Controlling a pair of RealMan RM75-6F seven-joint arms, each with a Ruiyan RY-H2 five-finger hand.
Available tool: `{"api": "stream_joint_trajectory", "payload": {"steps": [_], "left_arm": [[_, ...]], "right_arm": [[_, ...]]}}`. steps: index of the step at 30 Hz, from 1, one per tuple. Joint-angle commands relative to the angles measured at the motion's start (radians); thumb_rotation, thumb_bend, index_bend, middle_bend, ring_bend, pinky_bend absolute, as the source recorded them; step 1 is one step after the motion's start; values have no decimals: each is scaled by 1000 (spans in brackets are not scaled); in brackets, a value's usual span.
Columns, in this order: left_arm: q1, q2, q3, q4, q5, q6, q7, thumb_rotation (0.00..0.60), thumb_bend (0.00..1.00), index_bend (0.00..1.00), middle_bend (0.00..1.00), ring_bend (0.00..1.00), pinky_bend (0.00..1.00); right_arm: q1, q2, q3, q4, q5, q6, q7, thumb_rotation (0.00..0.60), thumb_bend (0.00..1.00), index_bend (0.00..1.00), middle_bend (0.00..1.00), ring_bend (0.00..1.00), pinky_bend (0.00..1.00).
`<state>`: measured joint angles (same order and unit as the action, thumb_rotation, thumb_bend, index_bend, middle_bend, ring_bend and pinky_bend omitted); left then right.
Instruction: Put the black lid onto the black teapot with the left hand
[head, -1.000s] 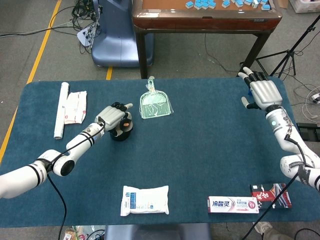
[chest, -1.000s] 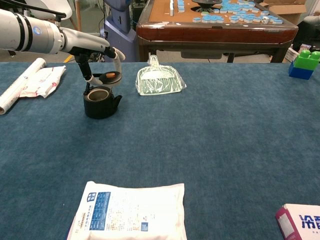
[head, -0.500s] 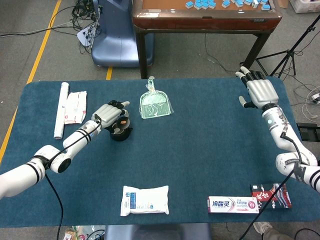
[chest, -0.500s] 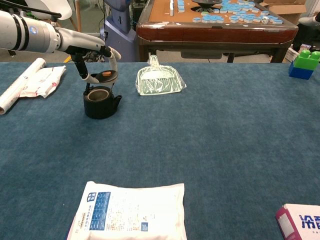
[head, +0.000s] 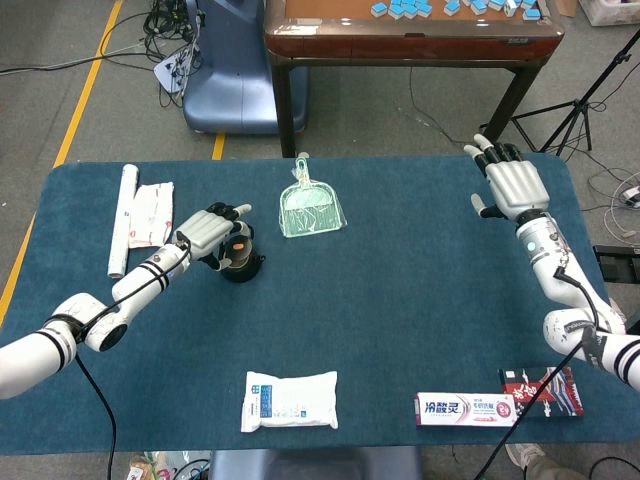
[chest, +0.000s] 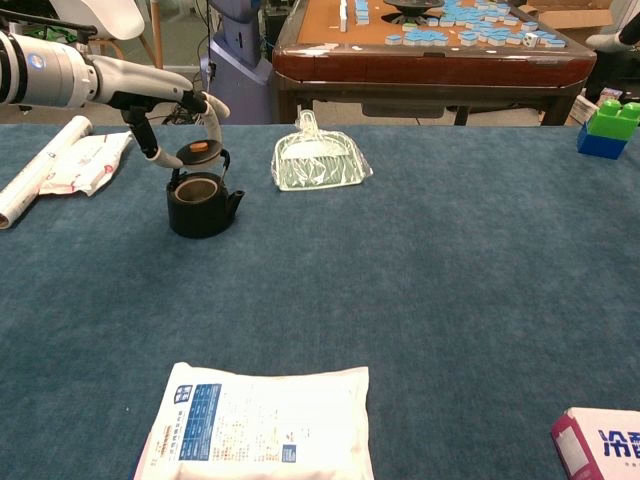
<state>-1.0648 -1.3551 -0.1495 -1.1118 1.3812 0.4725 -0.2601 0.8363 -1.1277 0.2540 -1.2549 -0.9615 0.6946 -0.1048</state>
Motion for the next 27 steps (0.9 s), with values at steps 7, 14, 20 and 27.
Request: {"api": "stream_joint_trajectory", "payload": {"steps": [7,14,20,27], "left_arm": [[-12,-17,7,10,-9,-7,2,600,314,348,0,0,0],[-21,-39,11,33,-25,-20,8,600,314,348,0,0,0],[-23,-48,13,48,-31,-20,3,600,314,348,0,0,0],[-23,-57,18,59,-28,-15,0,600,314,346,0,0,0]], "right_arm": [[-1,-6,-3,15,-14,-8,20,600,447,0,0,0,0],[1,-13,-6,36,-37,-22,44,600,447,0,0,0,0],[5,-24,-6,57,-51,-32,61,600,447,0,0,0,0],[5,-28,-8,70,-61,-37,74,600,447,0,0,0,0]]}}
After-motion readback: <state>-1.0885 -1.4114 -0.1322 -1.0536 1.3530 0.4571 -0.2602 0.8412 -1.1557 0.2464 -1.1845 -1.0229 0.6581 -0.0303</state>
